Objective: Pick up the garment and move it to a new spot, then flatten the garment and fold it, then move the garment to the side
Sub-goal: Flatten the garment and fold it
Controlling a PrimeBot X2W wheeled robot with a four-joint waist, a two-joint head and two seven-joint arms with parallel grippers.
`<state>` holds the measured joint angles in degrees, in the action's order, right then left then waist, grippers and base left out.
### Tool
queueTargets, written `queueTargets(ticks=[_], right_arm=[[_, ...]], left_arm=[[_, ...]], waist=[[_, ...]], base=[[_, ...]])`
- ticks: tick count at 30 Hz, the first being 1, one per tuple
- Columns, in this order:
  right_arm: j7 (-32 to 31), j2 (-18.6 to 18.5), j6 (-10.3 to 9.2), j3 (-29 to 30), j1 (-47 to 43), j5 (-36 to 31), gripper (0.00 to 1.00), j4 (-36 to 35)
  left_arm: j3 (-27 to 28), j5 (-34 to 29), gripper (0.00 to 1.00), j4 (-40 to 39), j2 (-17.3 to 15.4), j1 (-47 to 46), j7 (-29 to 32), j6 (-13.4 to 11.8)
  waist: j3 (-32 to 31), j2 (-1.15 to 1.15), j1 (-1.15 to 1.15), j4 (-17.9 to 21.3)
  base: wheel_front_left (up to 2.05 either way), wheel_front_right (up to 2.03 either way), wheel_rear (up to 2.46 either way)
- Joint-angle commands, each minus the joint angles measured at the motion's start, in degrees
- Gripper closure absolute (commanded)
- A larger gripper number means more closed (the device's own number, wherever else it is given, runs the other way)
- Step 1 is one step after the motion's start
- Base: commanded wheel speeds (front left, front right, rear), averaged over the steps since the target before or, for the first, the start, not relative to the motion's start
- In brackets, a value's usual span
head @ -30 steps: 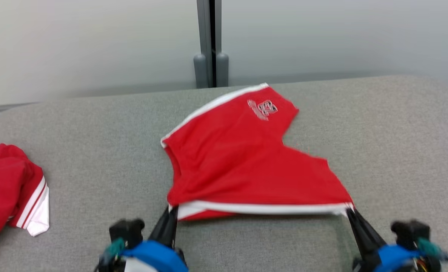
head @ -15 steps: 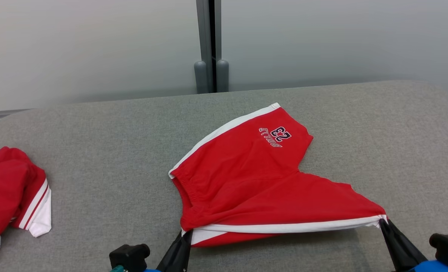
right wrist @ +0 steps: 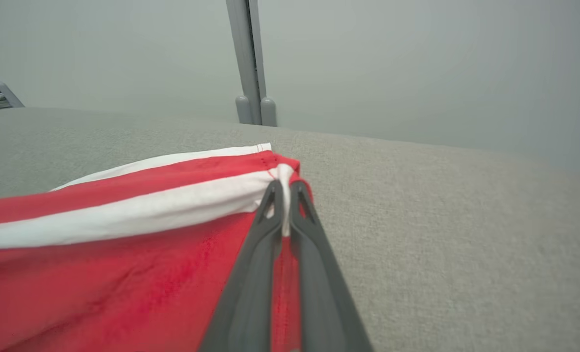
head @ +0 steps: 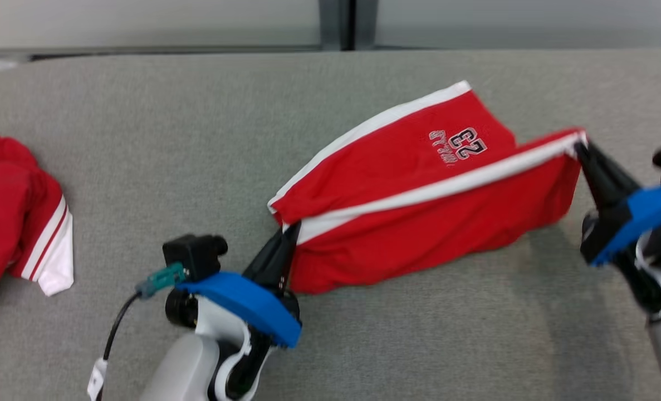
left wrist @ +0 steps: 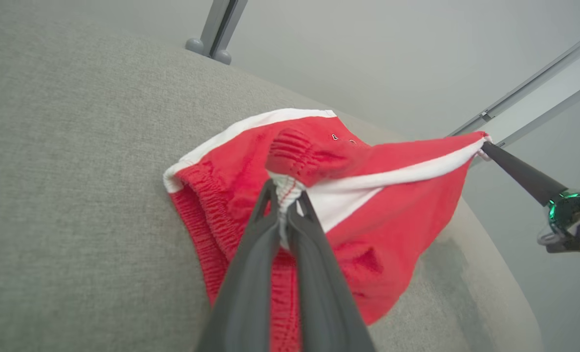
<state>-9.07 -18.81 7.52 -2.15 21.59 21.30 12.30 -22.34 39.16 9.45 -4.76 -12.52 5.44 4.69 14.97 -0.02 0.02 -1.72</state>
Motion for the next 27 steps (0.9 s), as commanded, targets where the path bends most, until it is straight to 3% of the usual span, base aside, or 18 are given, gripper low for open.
queueTargets(ticks=[1, 12, 13, 14, 15, 16, 21, 25, 27], right_arm=[[0.2, -1.5, -0.06, -1.2, 4.9, 0.7, 1.00, 2.9], [4.1, -3.4, -0.06, -9.6, 27.1, 2.1, 1.00, 25.0], [5.1, -3.1, -0.06, -10.2, 27.8, 2.1, 0.82, 26.6], [6.0, -2.8, -0.06, -10.8, 28.6, 2.3, 0.27, 28.0], [7.1, -2.6, -0.06, -11.4, 29.3, 2.3, 0.00, 29.2], [8.5, -2.3, -0.06, -12.0, 29.8, 2.4, 0.00, 30.1], [17.8, -2.0, -0.04, -13.9, 30.1, 1.4, 0.00, 33.5], [23.1, -1.7, -0.04, -13.6, 27.5, 0.6, 0.00, 33.0], [24.1, -1.2, -0.04, -11.5, 24.7, -0.2, 0.00, 29.8]], left_arm=[[0.3, 0.6, 1.00, 1.1, 0.2, -2.9, -0.4, 0.4], [-2.5, 4.3, 1.00, 12.7, 1.5, -16.7, -3.3, 2.2], [-3.1, 4.6, 1.00, 13.7, 1.6, -17.5, -3.7, 2.3], [-3.5, 4.9, 0.81, 14.8, 1.6, -18.2, -4.1, 2.3], [-3.9, 5.2, 0.57, 15.7, 1.7, -18.9, -4.6, 2.4], [-4.6, 5.3, 0.00, 16.5, 1.7, -19.5, -4.9, 2.5], [-5.9, 3.8, 0.00, 19.2, 1.7, -20.5, -10.2, 2.2], [-5.9, -1.4, 0.00, 19.5, -0.2, -19.5, -17.3, -1.0], [-4.9, -5.5, 0.00, 17.6, -1.5, -18.0, -19.9, -4.5]], waist=[[4.2, 0.02, -0.02, -3.6], [10.7, 0.02, -0.02, -7.4], [10.8, 0.02, -0.02, -7.5], [11.0, 0.02, -0.02, -7.4], [11.1, 0.02, -0.02, -7.4], [11.1, 0.02, -0.02, -7.2], [10.3, 0.02, -0.02, -6.2], [8.5, 0.02, -0.02, -4.8], [6.7, 0.02, -0.02, -3.4]], base=[[0.00, 0.00, 0.00], [0.00, 0.00, 0.00], [0.00, 0.00, 0.00], [0.00, 0.00, 0.00], [0.00, 0.00, 0.00], [0.00, 0.00, 0.00], [0.00, 0.00, 0.00], [0.00, 0.00, 0.00], [0.00, 0.00, 0.00]])
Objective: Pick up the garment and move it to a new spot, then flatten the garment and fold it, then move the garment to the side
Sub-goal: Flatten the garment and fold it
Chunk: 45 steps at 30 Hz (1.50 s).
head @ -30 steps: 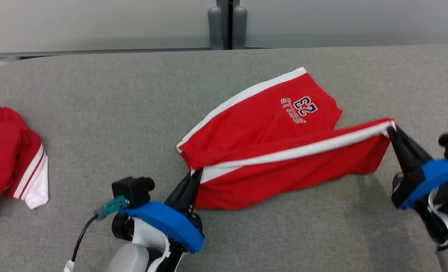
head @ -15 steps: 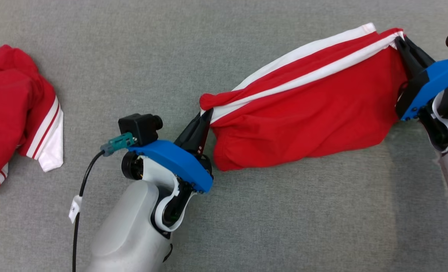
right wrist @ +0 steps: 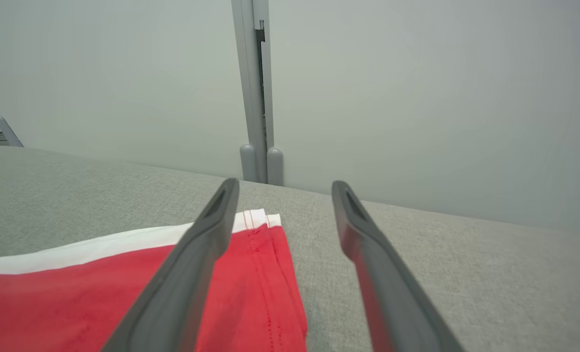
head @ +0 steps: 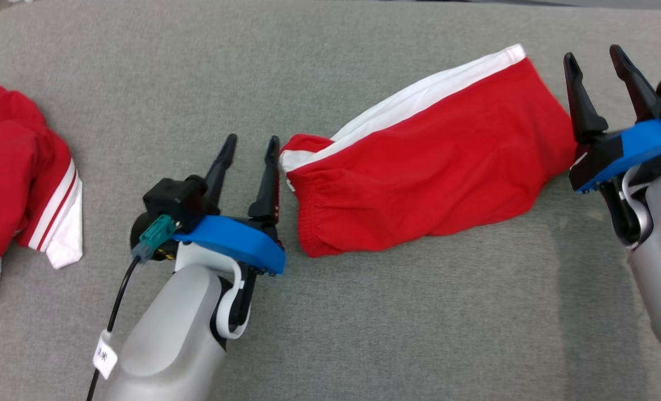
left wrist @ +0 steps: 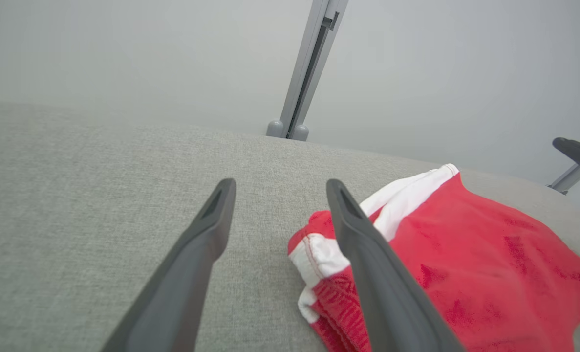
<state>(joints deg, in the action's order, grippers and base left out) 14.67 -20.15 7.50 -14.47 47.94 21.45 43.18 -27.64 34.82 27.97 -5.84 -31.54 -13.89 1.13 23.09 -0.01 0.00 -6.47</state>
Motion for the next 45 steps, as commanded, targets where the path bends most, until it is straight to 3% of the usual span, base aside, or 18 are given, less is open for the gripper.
queueTargets(ticks=[1, 5, 9, 15, 25, 34, 45], right_arm=[[0.5, 0.5, -0.02, 1.5, -2.9, -0.8, 0.00, -2.6], [0.5, 2.4, -0.02, 5.3, -9.6, -2.6, 0.00, -10.5], [0.5, 4.6, -0.02, 8.8, -16.9, -4.8, 0.00, -17.1], [-1.0, 7.4, -0.01, 11.6, -26.9, -7.0, 0.00, -24.4], [-7.9, 10.6, -0.01, 14.2, -39.7, -9.1, 0.00, -36.9], [-11.5, 11.4, -0.02, 15.4, -43.9, -9.9, 0.00, -42.3], [-13.3, 11.3, -0.02, 15.8, -44.4, -10.2, 0.00, -43.7]], left_arm=[[1.0, -2.4, 0.00, -1.7, -1.0, 1.6, -0.9, -2.1], [4.5, -7.6, 0.00, -6.9, -3.4, 4.4, -1.3, -5.8], [7.5, -12.6, 0.00, -11.4, -5.2, 8.5, -1.3, -7.7], [10.1, -16.3, 0.00, -14.7, -7.1, 15.6, -1.3, -8.7], [13.4, -16.3, 0.00, -15.4, -7.5, 25.1, -1.3, -10.3], [13.8, -15.8, 0.00, -14.8, -7.6, 26.8, -1.4, -10.7], [13.9, -15.8, 0.00, -14.7, -7.7, 26.0, -1.4, -10.9]], waist=[[-2.2, 0.01, 0.00, 1.9], [-4.7, 0.01, 0.00, 4.2], [-7.3, 0.01, 0.00, 6.2], [-11.4, 0.01, 0.00, 8.0], [-15.9, 0.01, 0.00, 8.6], [-17.0, 0.01, 0.00, 8.7], [-16.6, 0.01, 0.00, 8.2]], base=[[0.00, 0.00, 0.00], [0.00, 0.00, 0.00], [0.00, 0.00, 0.00], [0.00, 0.00, 0.00], [0.00, 0.00, 0.00], [0.00, 0.00, 0.00], [0.00, 0.00, 0.00]])
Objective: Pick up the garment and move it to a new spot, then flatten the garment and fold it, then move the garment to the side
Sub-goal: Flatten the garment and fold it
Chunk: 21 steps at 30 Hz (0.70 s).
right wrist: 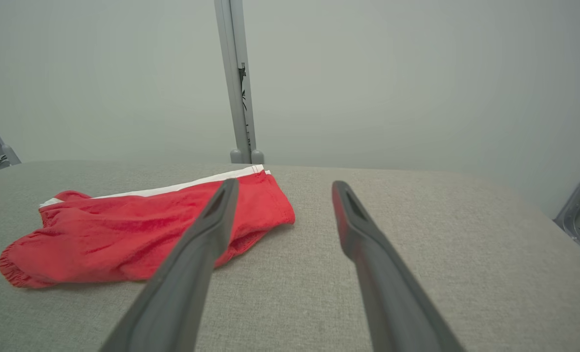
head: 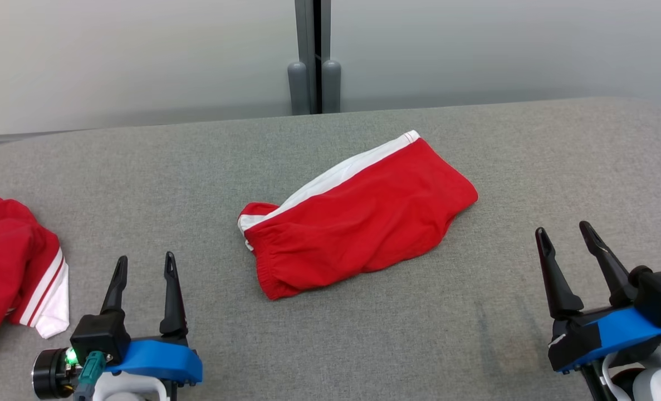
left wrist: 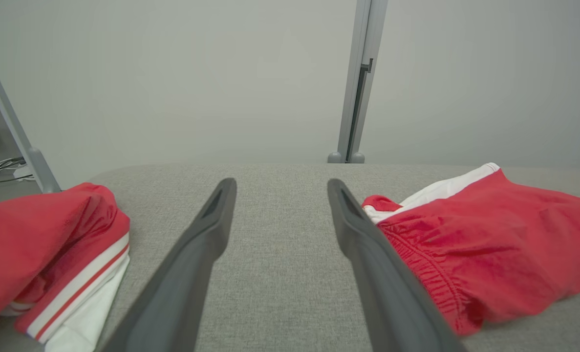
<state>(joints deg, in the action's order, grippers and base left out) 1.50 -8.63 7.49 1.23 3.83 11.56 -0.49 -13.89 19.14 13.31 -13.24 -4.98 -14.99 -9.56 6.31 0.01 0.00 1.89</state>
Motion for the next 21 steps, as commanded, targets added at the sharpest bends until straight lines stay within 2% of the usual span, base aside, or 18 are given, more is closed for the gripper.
queueTargets(ticks=[1, 10, 21], right_arm=[[-0.3, -0.4, -0.01, 0.0, 0.1, -0.3, 0.00, 0.0], [-1.9, -3.9, 0.00, -1.8, 9.1, 1.1, 0.00, 6.2], [-3.4, -8.2, 0.00, -6.7, 28.8, 3.8, 0.00, 30.1]], left_arm=[[0.0, -0.3, 0.00, -0.3, -0.3, -0.9, -0.3, -0.2], [-1.5, -1.7, 0.00, -2.3, 0.6, -7.0, -0.3, 1.0], [-2.8, -4.0, 0.00, -2.3, 4.1, -13.9, -0.3, 3.2]], waist=[[0.6, -0.01, 0.00, -0.3], [8.9, -0.01, 0.00, -4.2], [17.1, -0.01, 0.00, -8.5]], base=[[0.00, 0.00, 0.00], [0.00, 0.00, 0.00], [0.00, 0.00, 0.00]])
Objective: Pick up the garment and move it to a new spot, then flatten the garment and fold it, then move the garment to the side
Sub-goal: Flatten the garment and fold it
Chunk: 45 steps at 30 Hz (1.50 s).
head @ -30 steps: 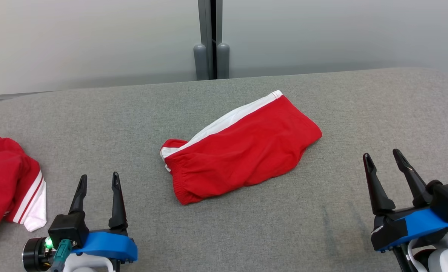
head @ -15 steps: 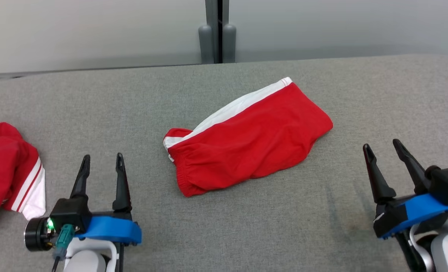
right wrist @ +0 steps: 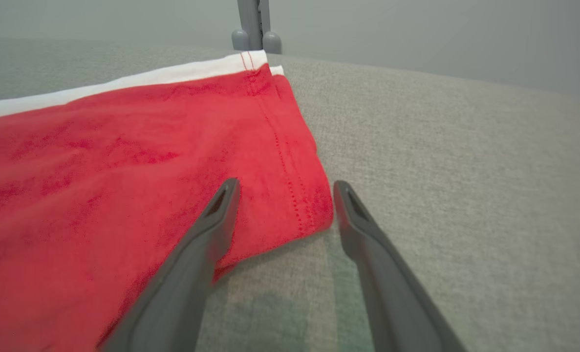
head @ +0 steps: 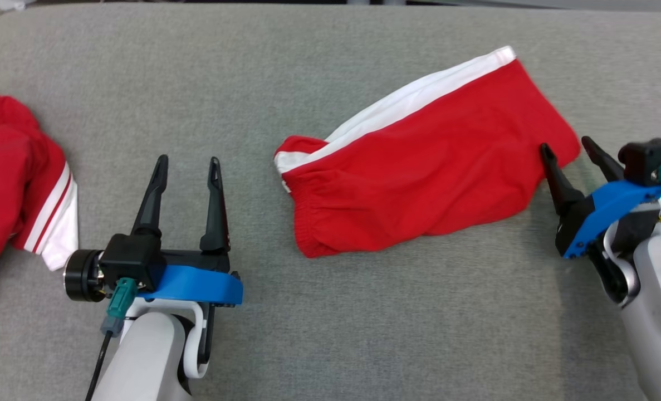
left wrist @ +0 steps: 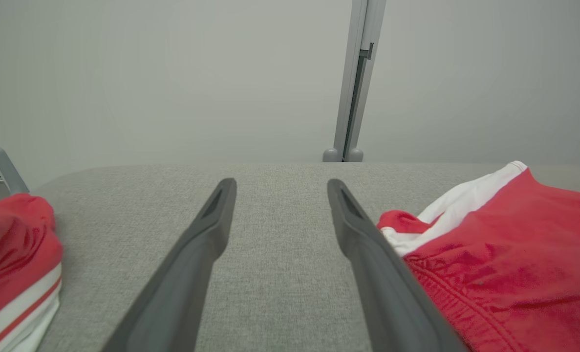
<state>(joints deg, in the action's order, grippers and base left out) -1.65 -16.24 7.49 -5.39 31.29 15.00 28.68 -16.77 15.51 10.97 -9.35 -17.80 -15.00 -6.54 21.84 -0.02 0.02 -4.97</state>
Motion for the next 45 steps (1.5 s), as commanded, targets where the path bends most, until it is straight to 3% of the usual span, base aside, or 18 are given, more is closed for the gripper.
queueTargets(ticks=[1, 8, 9, 10, 19, 27, 37, 42, 45], right_arm=[[-0.5, -0.7, 0.00, -0.6, 2.8, 0.7, 0.00, 3.1], [-3.4, -0.1, 0.00, -4.5, 9.4, 4.7, 0.00, 15.4], [-3.9, 0.2, 0.00, -4.8, 9.9, 5.6, 0.56, 16.5], [-4.1, 0.4, 0.00, -5.5, 10.4, 6.4, 1.00, 17.6], [6.9, 1.4, 0.00, -6.8, 6.9, 9.5, 1.00, 18.1], [13.9, 3.3, 0.00, -1.8, -5.4, 11.1, 1.00, 13.6], [12.0, 4.4, 0.00, 3.8, -13.1, 6.9, 1.00, 6.3], [8.8, 5.4, 0.00, 1.1, -11.0, 3.1, 1.00, -0.1], [4.6, 8.1, 0.00, -4.8, -8.8, 1.1, 1.00, -7.0]], left_arm=[[0.0, -0.6, 0.00, 0.2, 0.5, -1.4, -0.2, 0.4], [1.1, -1.5, 0.00, 0.8, 1.8, -1.6, -0.3, 1.4], [1.3, -1.6, 0.00, 0.9, 1.9, -1.5, -0.2, 1.6], [1.5, -1.8, 0.00, 1.0, 1.9, -1.4, -0.2, 1.6], [3.4, -2.8, 0.00, 1.5, 2.3, 1.3, -0.2, 2.0], [5.6, -3.0, 0.00, 0.8, 2.2, 5.3, -0.2, 1.7], [5.7, -3.3, 0.00, 1.2, 2.7, 7.8, -0.2, 1.9], [5.5, -3.4, 0.00, 1.6, 2.9, 8.0, -0.2, 2.2], [5.3, -3.5, 0.00, 1.8, 3.1, 8.1, -0.2, 2.3]], waist=[[1.8, 0.02, -0.02, -1.9], [2.2, 0.02, -0.02, -2.5], [2.1, 0.02, -0.02, -2.5], [2.0, 0.02, -0.02, -2.5], [-1.7, 0.02, -0.02, -0.9], [-6.2, 0.02, -0.02, 1.2], [-9.3, 0.02, -0.02, 1.5], [-10.4, 0.02, -0.02, 1.2], [-11.1, 0.02, -0.02, 0.5]], base=[[0.00, 0.00, 0.00], [0.00, 0.00, 0.00], [0.00, 0.00, 0.00], [0.00, 0.00, 0.00], [0.00, 0.00, 0.00], [0.00, 0.00, 0.00], [0.00, 0.00, 0.00], [0.00, 0.00, 0.00], [0.00, 0.00, 0.00]])
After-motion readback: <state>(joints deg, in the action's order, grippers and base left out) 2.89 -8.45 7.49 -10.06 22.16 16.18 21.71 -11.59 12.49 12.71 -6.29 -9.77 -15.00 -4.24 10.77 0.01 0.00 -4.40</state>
